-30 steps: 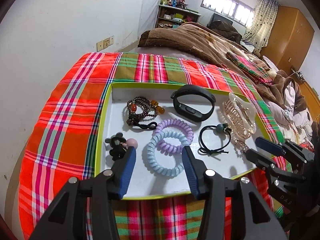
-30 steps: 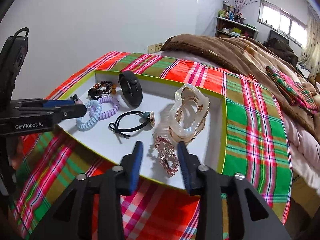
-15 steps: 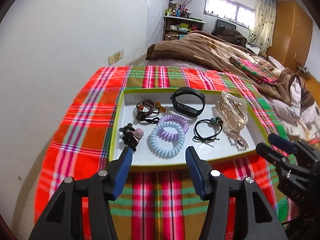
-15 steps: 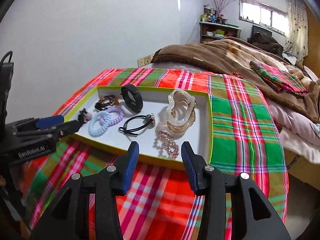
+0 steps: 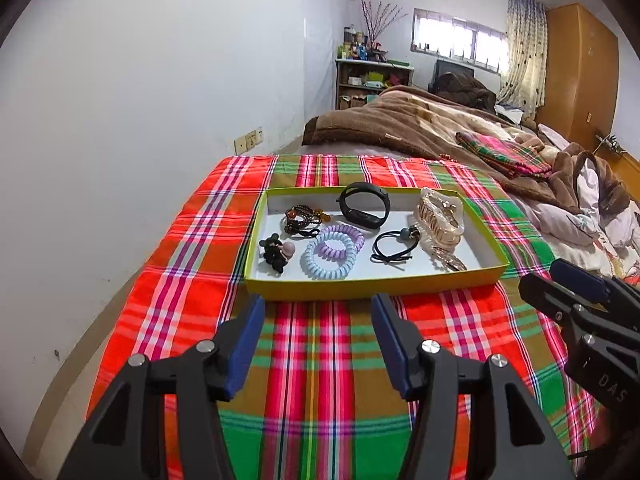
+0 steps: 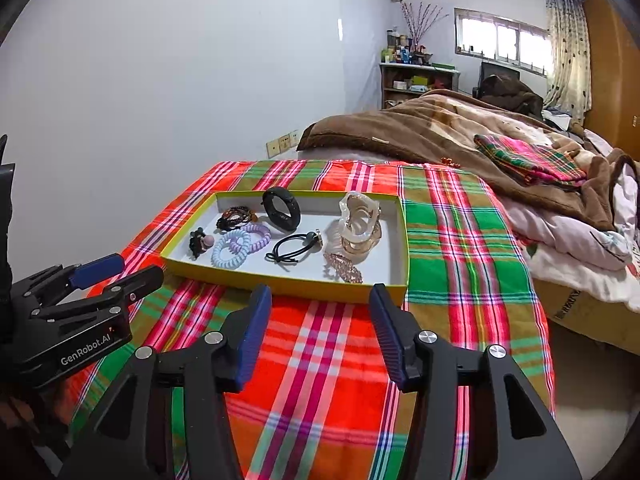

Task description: Organize jewelry

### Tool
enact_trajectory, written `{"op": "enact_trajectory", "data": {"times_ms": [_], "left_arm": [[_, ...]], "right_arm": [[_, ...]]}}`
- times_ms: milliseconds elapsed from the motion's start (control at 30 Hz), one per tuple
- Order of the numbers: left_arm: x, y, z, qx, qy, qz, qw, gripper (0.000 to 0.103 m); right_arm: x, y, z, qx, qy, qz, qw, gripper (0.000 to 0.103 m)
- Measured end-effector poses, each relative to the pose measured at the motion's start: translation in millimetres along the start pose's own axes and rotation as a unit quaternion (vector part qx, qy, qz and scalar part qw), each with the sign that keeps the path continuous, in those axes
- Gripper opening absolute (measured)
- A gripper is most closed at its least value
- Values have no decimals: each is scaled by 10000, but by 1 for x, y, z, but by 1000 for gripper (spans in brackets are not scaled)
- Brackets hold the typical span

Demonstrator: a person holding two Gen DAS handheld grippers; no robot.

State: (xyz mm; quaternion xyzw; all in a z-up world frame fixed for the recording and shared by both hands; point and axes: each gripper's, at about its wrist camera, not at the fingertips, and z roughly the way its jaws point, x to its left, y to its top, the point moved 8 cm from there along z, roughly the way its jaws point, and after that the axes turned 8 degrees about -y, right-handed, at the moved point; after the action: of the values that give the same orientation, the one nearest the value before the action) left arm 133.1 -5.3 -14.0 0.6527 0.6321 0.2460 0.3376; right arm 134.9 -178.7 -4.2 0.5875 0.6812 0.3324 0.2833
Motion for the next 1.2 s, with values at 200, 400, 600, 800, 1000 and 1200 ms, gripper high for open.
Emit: {"op": "enact_trajectory", "data": {"times_ms": [200, 400, 600, 800, 1000, 1200], "left_arm": [[-4, -12, -14, -49, 132, 89, 9999, 58], [-14, -19, -22, -63, 159, 185, 9997, 58], [-18, -21, -25, -69, 203, 265, 9994, 58], [-15, -21, -27, -92, 210, 204, 9995, 58], [-15, -23, -27, -76, 205, 121, 9997, 58], [-14, -24, -26, -50, 214, 120, 9997, 58]], "right_arm": [[1, -7, -20, -105, -102, 70, 9999, 52], [4, -11, -27, -160, -156, 74, 9997, 52], [3, -10, -31, -204, -187, 77, 9996, 52], [3, -10, -31, -196, -176, 92, 9996, 52], [6, -12, -31, -176, -166, 75, 9997, 52], [7, -13, -31, -177, -169, 71, 9997, 52]]}}
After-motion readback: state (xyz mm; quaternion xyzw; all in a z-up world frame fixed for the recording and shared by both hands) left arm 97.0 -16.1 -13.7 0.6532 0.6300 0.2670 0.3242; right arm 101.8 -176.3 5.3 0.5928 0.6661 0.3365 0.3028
